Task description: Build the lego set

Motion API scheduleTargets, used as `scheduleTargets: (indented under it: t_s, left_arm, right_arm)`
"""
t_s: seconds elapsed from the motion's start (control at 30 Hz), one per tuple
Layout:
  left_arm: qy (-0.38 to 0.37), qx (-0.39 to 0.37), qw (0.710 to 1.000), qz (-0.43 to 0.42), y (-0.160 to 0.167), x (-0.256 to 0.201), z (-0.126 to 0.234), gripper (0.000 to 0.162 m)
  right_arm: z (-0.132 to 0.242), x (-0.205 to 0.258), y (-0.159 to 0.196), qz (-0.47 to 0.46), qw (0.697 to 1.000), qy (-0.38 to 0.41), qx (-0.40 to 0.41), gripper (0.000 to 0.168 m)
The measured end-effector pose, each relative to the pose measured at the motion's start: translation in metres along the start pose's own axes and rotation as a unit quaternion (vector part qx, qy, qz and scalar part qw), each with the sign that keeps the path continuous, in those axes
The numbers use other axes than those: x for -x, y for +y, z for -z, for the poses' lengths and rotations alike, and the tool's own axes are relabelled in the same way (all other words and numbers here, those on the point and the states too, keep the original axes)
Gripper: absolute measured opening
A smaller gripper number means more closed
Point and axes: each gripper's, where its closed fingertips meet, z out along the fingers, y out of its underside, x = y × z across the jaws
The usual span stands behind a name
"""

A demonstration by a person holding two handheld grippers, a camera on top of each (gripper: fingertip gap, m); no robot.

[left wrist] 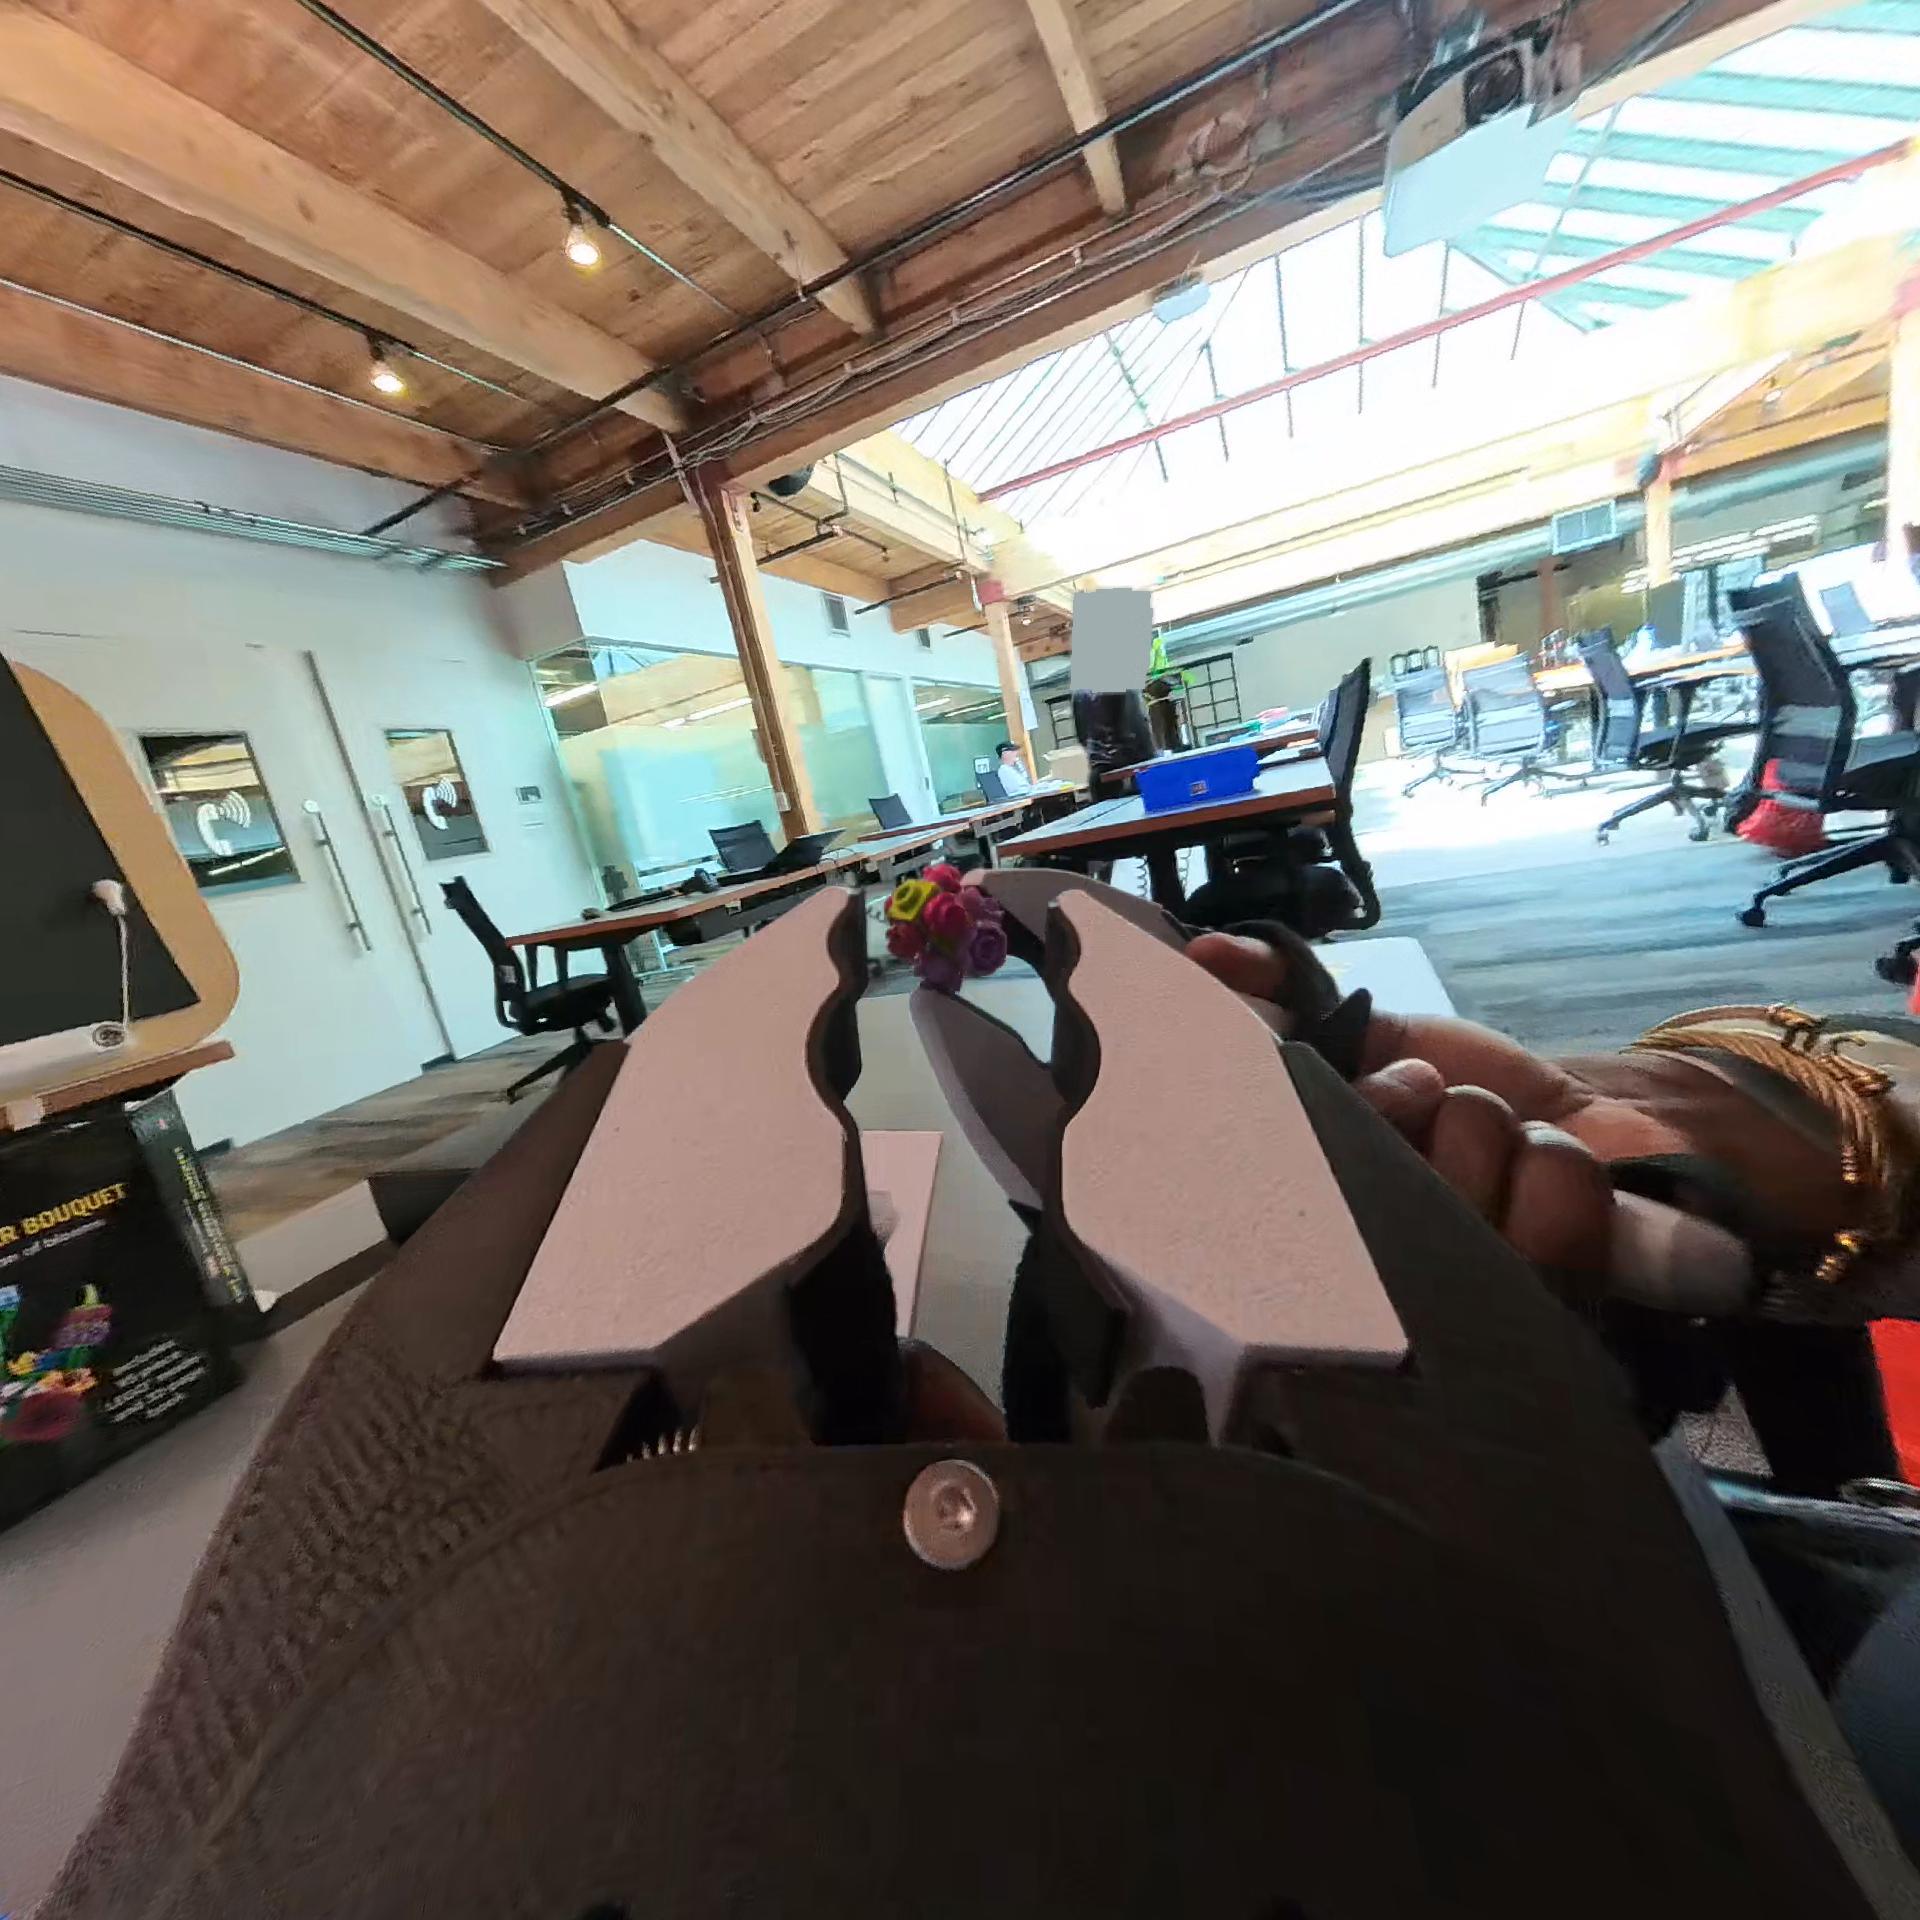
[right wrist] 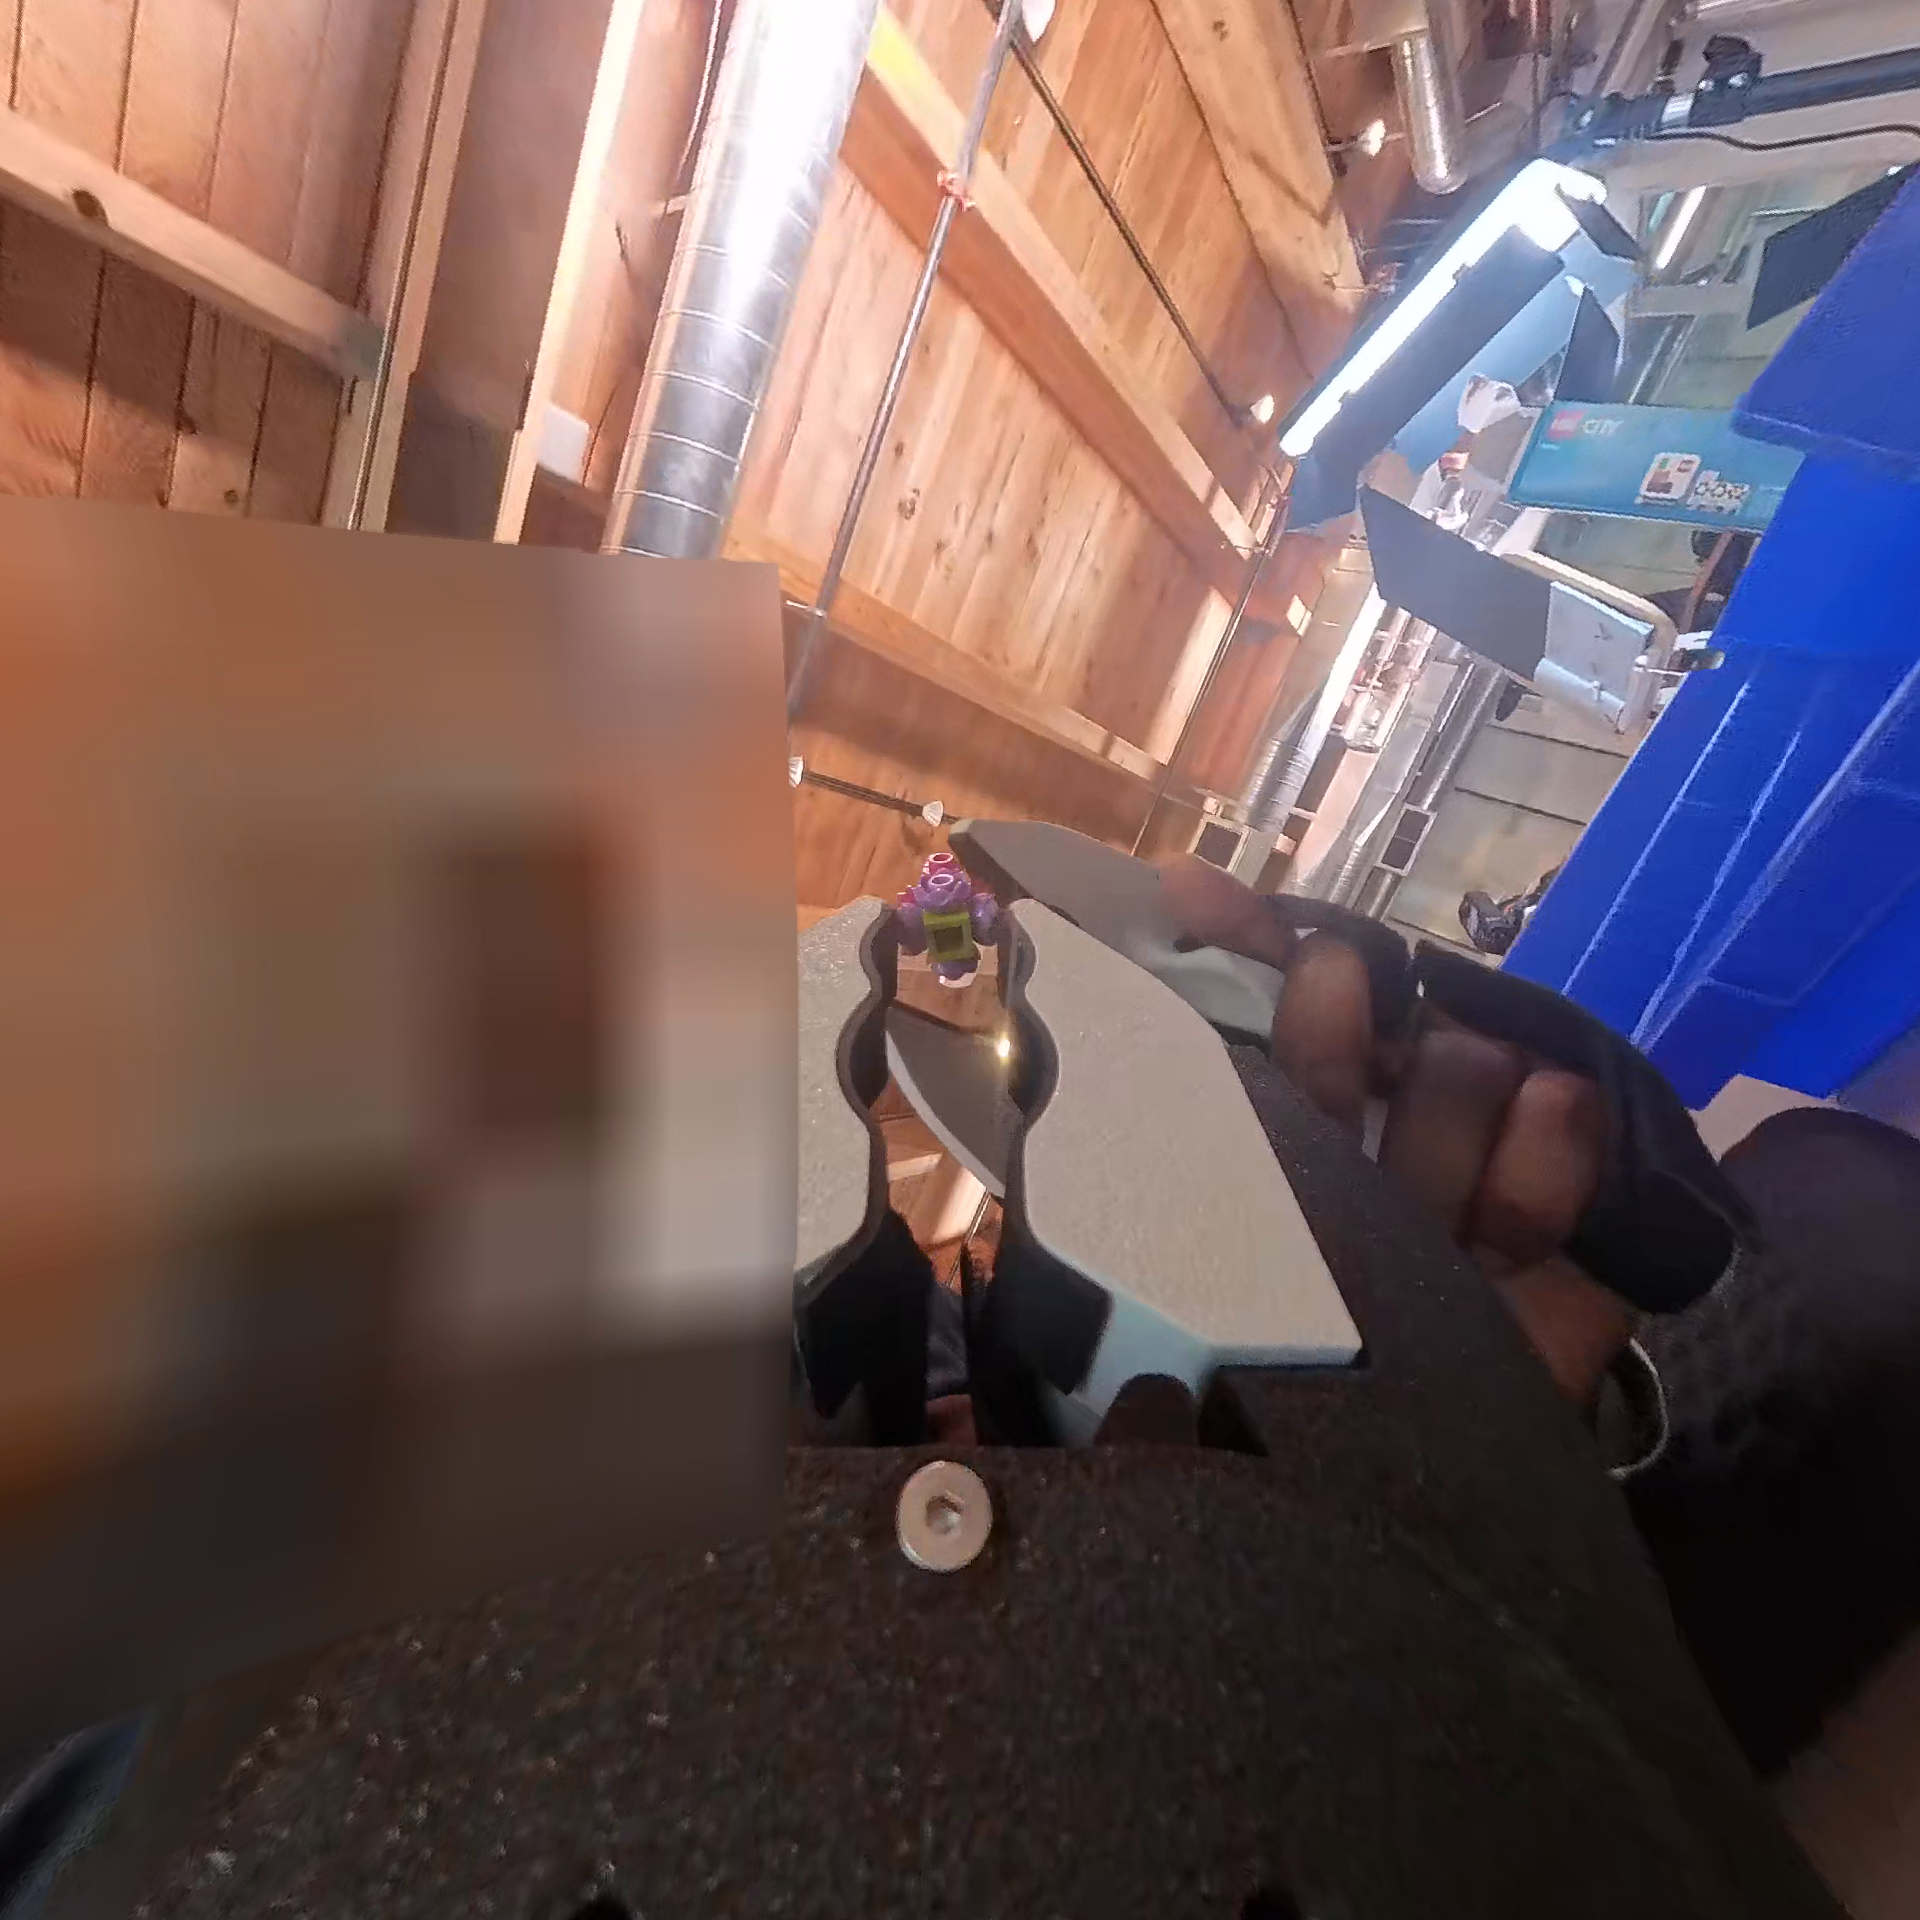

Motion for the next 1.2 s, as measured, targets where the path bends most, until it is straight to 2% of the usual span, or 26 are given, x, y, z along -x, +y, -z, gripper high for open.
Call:
scheduleTargets:
  t_s: [0.17,0.3,0.37,0.43,0.47,0.5,0.57,0.63,0.67,0.73,0.77,0.83,0.87,0.93,1.0,1.1,1.13,1.2]
  left_arm:
    - [-0.001,0.028,1.0,0.004,0.009,0.001,-0.001,0.023]
    - [0.008,0.031,0.999,0.013,0.009,0.001,0.0,0.022]
    - [0.003,0.041,0.999,0.001,0.011,0.003,0.0,0.023]
    - [-0.018,0.072,0.997,-0.026,0.018,0.009,0.001,0.022]
    - [-0.027,0.097,0.994,-0.048,0.024,0.012,0.002,0.022]
    - [-0.034,0.125,0.989,-0.075,0.031,0.014,0.002,0.022]
    - [-0.038,0.173,0.976,-0.129,0.044,0.013,0.003,0.022]
    - [-0.032,0.194,0.968,-0.156,0.052,0.009,0.002,0.022]
    - [-0.028,0.197,0.967,-0.16,0.054,0.007,0.001,0.022]
    - [-0.022,0.203,0.965,-0.164,0.056,0.005,-0.001,0.023]
    - [-0.021,0.206,0.964,-0.168,0.057,0.005,-0.001,0.022]
    - [-0.021,0.208,0.963,-0.17,0.058,0.005,0.0,0.022]
    - [-0.024,0.208,0.963,-0.168,0.057,0.006,0.0,0.022]
    - [-0.037,0.201,0.967,-0.151,0.055,0.01,0.0,0.024]
    - [-0.064,0.183,0.975,-0.11,0.049,0.015,-0.001,0.033]
    - [-0.083,0.196,0.975,-0.064,0.053,0.018,-0.004,0.036]
    - [-0.088,0.206,0.972,-0.067,0.056,0.018,-0.005,0.033]
    - [-0.091,0.213,0.969,-0.084,0.058,0.018,-0.006,0.013]
  right_arm:
    - [0.001,-0.004,0.003,-0.014,1.0,-0.001,-0.001,0.018]
    - [0.002,-0.005,0.004,0.014,1.0,0.011,0.014,0.019]
    - [0.006,-0.01,0.001,0.062,0.996,0.051,0.029,0.037]
    - [0.011,-0.012,-0.002,0.159,0.98,0.107,0.053,0.041]
    - [0.013,-0.014,-0.004,0.239,0.957,0.15,0.073,0.041]
    - [0.015,-0.015,-0.005,0.331,0.918,0.195,0.102,0.041]
    - [0.018,-0.016,-0.011,0.493,0.81,0.272,0.162,0.041]
    - [0.019,-0.015,-0.016,0.587,0.716,0.315,0.208,0.038]
    - [0.02,-0.017,-0.016,0.604,0.687,0.328,0.236,0.036]
    - [0.025,-0.027,-0.013,0.601,0.663,0.347,0.282,0.035]
    - [0.026,-0.03,-0.011,0.596,0.662,0.347,0.293,0.035]
    - [0.025,-0.03,-0.013,0.601,0.661,0.344,0.288,0.022]
    - [0.024,-0.029,-0.013,0.596,0.671,0.339,0.282,0.018]
    - [0.022,-0.026,-0.016,0.577,0.701,0.332,0.255,0.018]
    - [0.018,-0.02,-0.019,0.561,0.738,0.311,0.209,0.018]
    - [0.013,-0.014,-0.02,0.532,0.784,0.279,0.154,0.018]
    - [0.013,-0.013,-0.021,0.528,0.791,0.274,0.144,0.018]
    - [0.012,-0.013,-0.021,0.533,0.789,0.273,0.138,0.018]
